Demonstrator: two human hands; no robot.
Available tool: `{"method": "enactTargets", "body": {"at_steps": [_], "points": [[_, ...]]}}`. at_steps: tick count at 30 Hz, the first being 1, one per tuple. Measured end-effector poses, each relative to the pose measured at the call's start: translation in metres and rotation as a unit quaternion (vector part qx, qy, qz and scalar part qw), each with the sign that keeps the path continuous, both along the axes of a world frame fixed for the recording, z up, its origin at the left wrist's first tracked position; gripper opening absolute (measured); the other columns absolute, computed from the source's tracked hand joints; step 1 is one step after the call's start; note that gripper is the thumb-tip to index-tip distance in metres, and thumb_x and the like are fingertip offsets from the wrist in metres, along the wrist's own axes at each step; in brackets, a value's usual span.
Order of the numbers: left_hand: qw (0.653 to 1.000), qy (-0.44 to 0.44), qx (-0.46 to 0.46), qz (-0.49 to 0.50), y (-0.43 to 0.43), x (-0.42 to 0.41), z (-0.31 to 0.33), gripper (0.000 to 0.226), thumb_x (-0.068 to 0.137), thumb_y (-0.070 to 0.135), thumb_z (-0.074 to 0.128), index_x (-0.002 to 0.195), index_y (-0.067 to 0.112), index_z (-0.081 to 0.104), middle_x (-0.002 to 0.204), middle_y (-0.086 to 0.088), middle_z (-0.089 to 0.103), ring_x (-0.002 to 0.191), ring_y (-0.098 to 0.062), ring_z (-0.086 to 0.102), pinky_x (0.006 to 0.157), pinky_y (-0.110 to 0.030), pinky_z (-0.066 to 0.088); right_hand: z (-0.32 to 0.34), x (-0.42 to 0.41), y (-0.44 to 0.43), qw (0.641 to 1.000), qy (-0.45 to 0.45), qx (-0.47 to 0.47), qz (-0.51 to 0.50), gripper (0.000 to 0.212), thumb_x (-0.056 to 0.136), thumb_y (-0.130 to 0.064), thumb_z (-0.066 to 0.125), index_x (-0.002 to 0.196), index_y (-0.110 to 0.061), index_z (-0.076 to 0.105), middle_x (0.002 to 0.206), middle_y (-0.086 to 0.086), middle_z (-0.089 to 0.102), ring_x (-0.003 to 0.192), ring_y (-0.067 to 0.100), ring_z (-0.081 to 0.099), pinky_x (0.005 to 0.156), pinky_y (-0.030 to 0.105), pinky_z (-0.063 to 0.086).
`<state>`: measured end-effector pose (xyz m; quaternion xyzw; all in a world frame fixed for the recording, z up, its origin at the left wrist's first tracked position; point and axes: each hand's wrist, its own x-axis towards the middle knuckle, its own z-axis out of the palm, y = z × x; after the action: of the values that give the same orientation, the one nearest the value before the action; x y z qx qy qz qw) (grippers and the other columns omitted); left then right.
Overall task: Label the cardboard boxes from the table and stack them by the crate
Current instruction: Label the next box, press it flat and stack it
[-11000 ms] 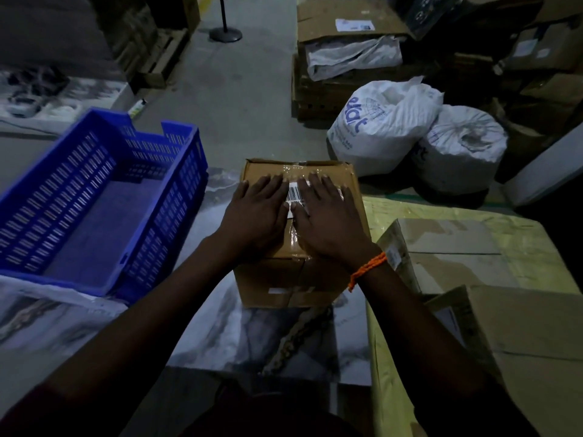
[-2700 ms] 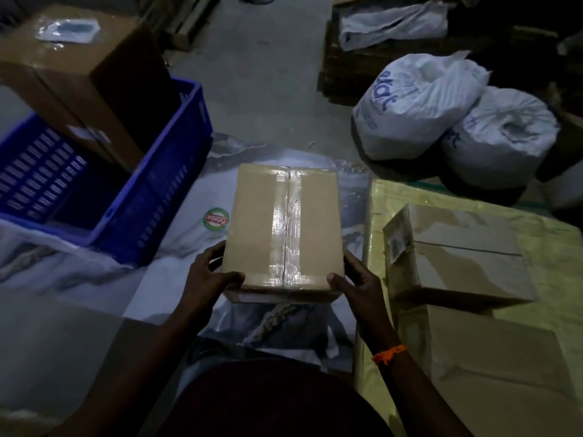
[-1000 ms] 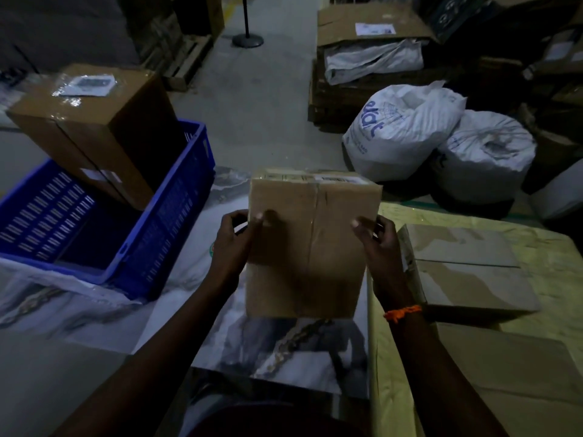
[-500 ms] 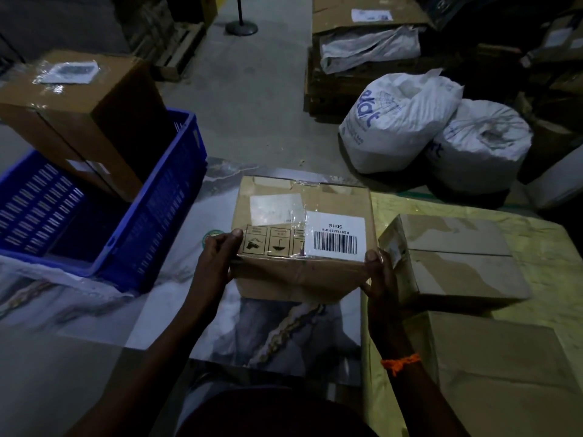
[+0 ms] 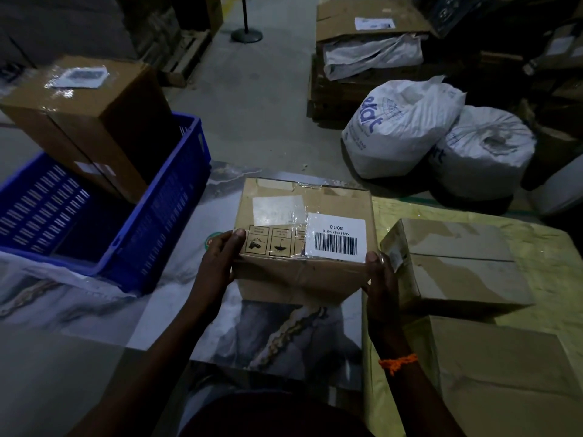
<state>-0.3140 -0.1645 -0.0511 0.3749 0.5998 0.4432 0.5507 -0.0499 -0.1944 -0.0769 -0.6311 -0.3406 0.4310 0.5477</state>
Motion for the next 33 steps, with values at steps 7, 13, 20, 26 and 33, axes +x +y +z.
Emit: {"method": "enactTargets", "body": {"at_steps": [7,13,20,26,33], "points": [[0.999,-0.005,-0.002,-0.051,0.002,-0.004,0.008,0.037,0.101,0.051,0.05,0.128,0.03,0.063,0.119,0.01,0.072,0.118,-0.01,0.062,0.092,-0.036,0.049,0.007,0.007,0.001,0.999,-0.033,0.011,0.026,0.016,0.105,-0.016,0.056,0.122,-0.015,0.059,0.095,-0.039,0.07,0.09,-0.017,0.066,0.074,0.014,0.057],[0.997,0.033,0.003,-0.065,0.043,-0.01,0.031,0.029,0.101,0.027,0.056,0.126,0.042,0.056,0.125,0.005,0.065,0.113,-0.01,0.062,0.096,-0.04,0.048,0.032,0.037,0.037,0.989,-0.049,-0.054,0.127,0.049,0.091,-0.053,0.068,0.131,-0.025,0.064,0.119,-0.002,0.075,0.104,0.013,0.073,0.083,0.036,0.062],[0.994,0.065,-0.008,-0.087,0.064,0.013,0.043,0.041,0.1,0.017,0.057,0.137,0.031,0.05,0.123,-0.004,0.065,0.101,-0.02,0.066,0.068,-0.028,0.056,0.039,0.024,0.073,0.979,-0.043,-0.075,0.186,0.047,0.094,-0.055,0.068,0.126,-0.021,0.068,0.113,0.002,0.078,0.105,0.021,0.075,0.103,0.051,0.054],[0.992,0.023,0.094,-0.077,0.059,0.0,0.033,0.058,0.092,0.006,0.063,0.142,0.031,0.05,0.137,0.008,0.061,0.12,-0.008,0.061,0.091,-0.036,0.056,0.044,0.024,0.069,0.994,-0.02,-0.034,0.106,0.054,0.088,-0.063,0.069,0.129,-0.029,0.061,0.119,-0.004,0.074,0.108,0.019,0.071,0.099,0.048,0.056],[0.999,0.002,-0.041,-0.013,0.034,0.0,-0.008,0.052,0.092,0.062,0.059,0.129,0.025,0.064,0.126,0.003,0.065,0.118,-0.015,0.059,0.094,-0.042,0.051,0.015,0.021,0.044,0.993,0.019,-0.096,0.067,0.06,0.081,-0.079,0.063,0.115,-0.03,0.068,0.113,-0.004,0.076,0.104,0.018,0.072,0.088,0.046,0.059]]}}
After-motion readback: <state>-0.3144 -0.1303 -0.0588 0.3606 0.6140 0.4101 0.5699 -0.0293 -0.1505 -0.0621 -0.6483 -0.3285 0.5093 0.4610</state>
